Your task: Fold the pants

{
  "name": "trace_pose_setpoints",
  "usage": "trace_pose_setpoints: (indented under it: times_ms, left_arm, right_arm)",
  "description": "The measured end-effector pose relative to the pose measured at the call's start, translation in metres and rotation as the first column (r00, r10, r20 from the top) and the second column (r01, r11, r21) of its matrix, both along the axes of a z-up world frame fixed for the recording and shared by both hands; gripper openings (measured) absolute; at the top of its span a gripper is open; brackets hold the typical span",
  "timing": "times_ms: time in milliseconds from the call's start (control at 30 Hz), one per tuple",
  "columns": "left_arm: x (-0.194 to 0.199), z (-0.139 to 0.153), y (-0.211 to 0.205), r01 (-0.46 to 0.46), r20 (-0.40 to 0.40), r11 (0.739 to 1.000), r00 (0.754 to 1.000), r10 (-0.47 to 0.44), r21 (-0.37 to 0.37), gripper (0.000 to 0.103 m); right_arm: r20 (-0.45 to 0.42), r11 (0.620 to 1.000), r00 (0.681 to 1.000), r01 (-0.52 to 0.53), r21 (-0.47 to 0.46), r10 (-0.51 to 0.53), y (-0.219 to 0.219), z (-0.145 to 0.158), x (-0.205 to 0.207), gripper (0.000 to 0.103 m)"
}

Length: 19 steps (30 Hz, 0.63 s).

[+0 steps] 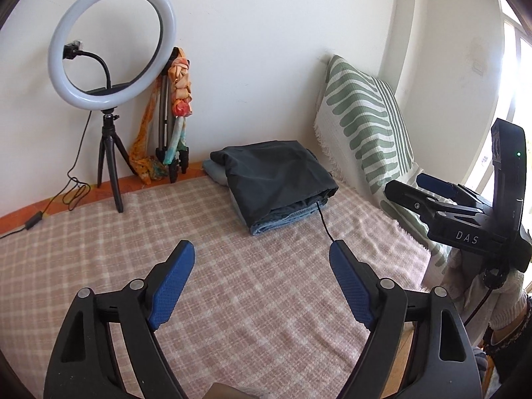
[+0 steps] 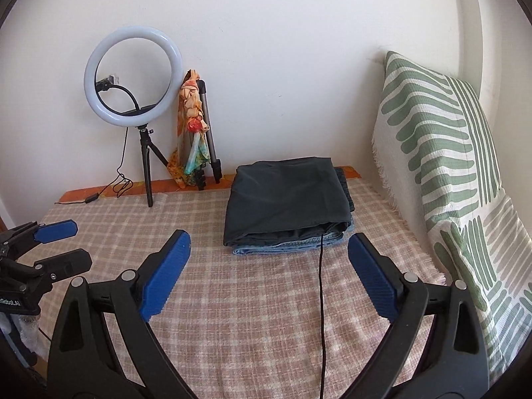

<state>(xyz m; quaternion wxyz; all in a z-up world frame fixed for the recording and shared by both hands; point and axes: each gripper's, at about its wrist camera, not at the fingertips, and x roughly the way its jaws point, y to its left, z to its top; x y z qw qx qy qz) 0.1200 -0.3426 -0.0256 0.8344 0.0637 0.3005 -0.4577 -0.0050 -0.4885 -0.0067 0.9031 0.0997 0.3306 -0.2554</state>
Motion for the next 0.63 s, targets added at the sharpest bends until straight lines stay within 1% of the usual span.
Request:
trace_pose_setpoints:
  times_ms: [200, 300, 367, 433, 533, 633]
  left_arm:
    - [-0.001, -0.008, 0.011, -0.084, 0.0, 0.996, 0.996, 0.084, 0.009, 0.083]
    - [-0.005, -0.01, 0.009, -0.056, 0.018, 0.997, 0.998, 0.056, 0.043, 0.083]
    - [-0.013, -0.009, 0.008, -0.052, 0.061, 0.996, 0.997, 0.048, 0.066, 0.083]
    - [-0.019, -0.009, 0.009, -0.035, 0.086, 0.997, 0.996, 0.029, 0.065, 0.083]
    - [-0.019, -0.009, 0.012, -0.038, 0.075, 0.998, 0.997, 0.035, 0.044, 0.083]
    - [-0.018, -0.01, 0.012, -0.036, 0.064, 0.998, 0.997, 0.032, 0.05, 0.083]
  right_arm:
    - [0.008, 1.0, 1.0, -0.019, -0.012, 0.019, 0.017, -0.008, 0.0, 0.098]
    - [0.018, 1.0, 1.0, -0.018, -0.01, 0.018, 0.022, -0.012, -0.002, 0.098]
    - [0.029, 1.0, 1.0, -0.012, 0.002, 0.012, 0.023, -0.015, -0.003, 0.098]
    - [0.026, 1.0, 1.0, -0.011, 0.011, 0.011, 0.023, -0.017, -0.003, 0.098]
    - [0.023, 1.0, 1.0, -0.009, 0.016, 0.009, 0.023, -0.019, -0.003, 0.098]
    - [0.026, 1.0, 1.0, -0.008, 0.012, 0.008, 0.023, -0.019, -0.003, 0.098]
